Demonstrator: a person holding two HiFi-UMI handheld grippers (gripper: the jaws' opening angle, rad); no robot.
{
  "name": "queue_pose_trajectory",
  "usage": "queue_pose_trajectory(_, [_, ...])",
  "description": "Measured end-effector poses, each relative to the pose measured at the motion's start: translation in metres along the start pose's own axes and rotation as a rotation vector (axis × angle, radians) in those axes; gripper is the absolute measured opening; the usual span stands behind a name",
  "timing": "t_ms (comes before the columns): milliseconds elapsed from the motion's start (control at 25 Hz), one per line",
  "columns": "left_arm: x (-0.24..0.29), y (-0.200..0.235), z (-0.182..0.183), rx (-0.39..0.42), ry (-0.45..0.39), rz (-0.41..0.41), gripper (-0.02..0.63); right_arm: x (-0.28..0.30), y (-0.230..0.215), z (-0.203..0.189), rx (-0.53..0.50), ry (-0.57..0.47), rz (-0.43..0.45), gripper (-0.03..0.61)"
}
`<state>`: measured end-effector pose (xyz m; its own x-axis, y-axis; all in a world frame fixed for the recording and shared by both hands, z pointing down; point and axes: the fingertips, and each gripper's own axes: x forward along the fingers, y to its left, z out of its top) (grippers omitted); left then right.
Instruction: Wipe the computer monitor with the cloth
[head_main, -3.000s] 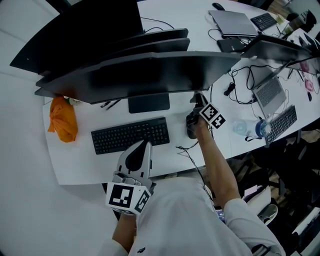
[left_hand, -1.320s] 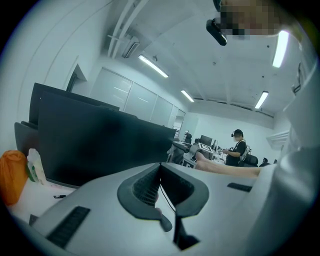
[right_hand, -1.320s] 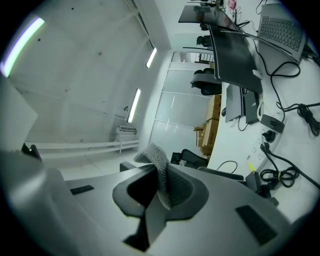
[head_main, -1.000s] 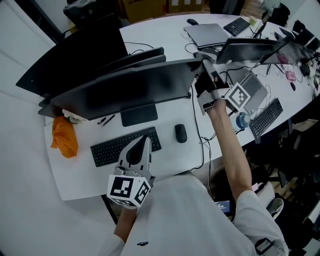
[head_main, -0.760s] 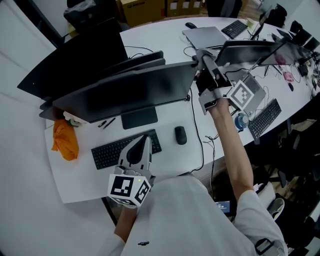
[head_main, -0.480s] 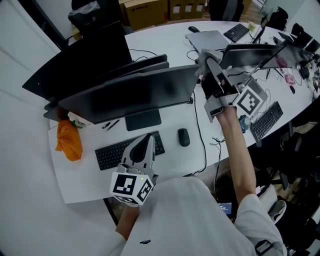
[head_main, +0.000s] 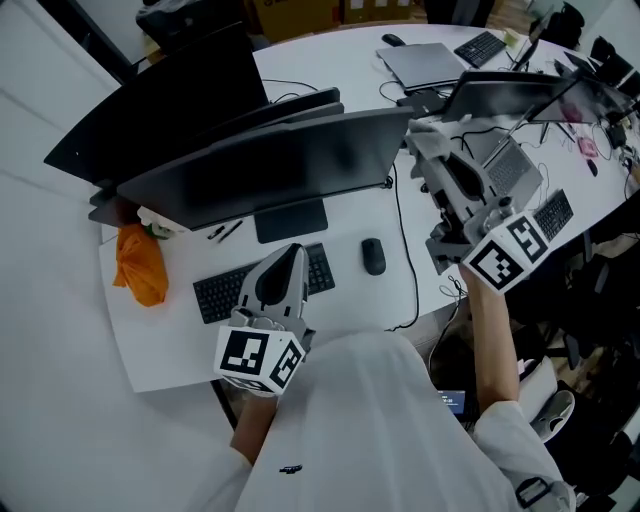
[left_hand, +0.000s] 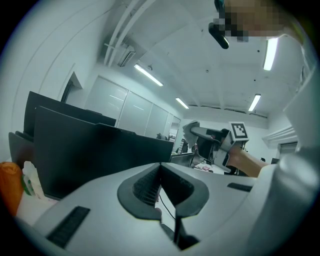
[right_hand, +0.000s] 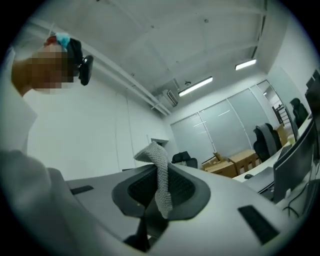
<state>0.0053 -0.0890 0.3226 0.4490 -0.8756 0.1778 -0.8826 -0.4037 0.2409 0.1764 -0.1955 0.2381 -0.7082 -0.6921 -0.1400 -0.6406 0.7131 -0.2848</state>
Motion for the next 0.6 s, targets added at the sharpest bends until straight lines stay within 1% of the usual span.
queue_pose_trajectory(160, [-0.001,0.001,0.0,0.011,0.004,0.006,0.018,-0.019,0.012,-0.022,-0.113,0.06,-0.043,0.037])
queue_pose_trajectory(400, [-0.005,0.007,-0.002,0.028,0.006,0.028,0.018,-0.043,0.024,-0.061,-0.249,0.158,-0.12,0.037])
queue_pose_trajectory(600, [-0.01,0.01,-0.007,0.041,0.001,0.047,0.018,-0.06,0.032,-0.096,-0.287,0.228,-0.162,0.037])
